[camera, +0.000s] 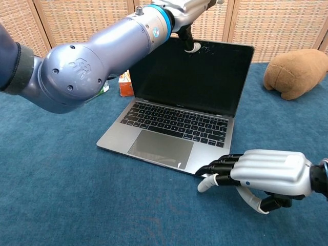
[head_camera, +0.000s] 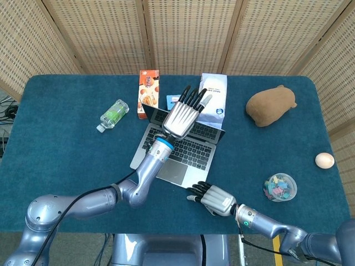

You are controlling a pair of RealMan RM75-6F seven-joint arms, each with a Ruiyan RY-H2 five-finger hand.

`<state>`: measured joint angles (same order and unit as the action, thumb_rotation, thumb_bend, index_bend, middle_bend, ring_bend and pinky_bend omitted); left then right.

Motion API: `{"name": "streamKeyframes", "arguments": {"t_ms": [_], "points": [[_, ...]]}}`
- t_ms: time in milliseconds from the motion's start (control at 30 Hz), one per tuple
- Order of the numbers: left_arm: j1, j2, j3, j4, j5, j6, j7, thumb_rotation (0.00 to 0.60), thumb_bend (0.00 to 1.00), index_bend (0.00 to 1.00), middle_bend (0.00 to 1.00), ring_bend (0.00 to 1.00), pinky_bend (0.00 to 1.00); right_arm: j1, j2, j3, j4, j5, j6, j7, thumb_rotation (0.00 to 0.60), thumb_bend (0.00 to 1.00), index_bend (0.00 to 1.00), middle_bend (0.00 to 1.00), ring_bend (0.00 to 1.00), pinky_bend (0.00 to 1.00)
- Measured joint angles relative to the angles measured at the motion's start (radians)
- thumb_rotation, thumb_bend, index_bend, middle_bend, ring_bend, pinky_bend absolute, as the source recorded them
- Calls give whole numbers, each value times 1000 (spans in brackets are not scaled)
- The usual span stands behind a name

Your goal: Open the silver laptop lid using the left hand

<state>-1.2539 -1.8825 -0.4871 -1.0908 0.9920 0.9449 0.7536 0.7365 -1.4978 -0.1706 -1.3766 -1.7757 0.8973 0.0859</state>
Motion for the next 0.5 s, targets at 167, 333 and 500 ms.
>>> {"name": "streamKeyframes", "arguments": {"t_ms": [167, 333, 500], "points": [[-21, -19, 5, 53, -15, -9, -16, 600, 380, 0, 0, 0, 0, 2, 2, -1, 1, 7, -4, -2, 600, 1000, 148, 54, 0, 107], [-41, -35, 6, 103, -29, -19, -35, 600, 381, 0, 0, 0, 0, 4, 2, -2, 4, 8, -4, -2, 600, 1000, 148, 57, 0, 107], [-59, -43, 1, 157, -37, -30, -56, 600, 380, 0, 0, 0, 0, 6, 4, -2, 11, 11, -2, -1, 600, 1000, 148, 57, 0, 107]]}}
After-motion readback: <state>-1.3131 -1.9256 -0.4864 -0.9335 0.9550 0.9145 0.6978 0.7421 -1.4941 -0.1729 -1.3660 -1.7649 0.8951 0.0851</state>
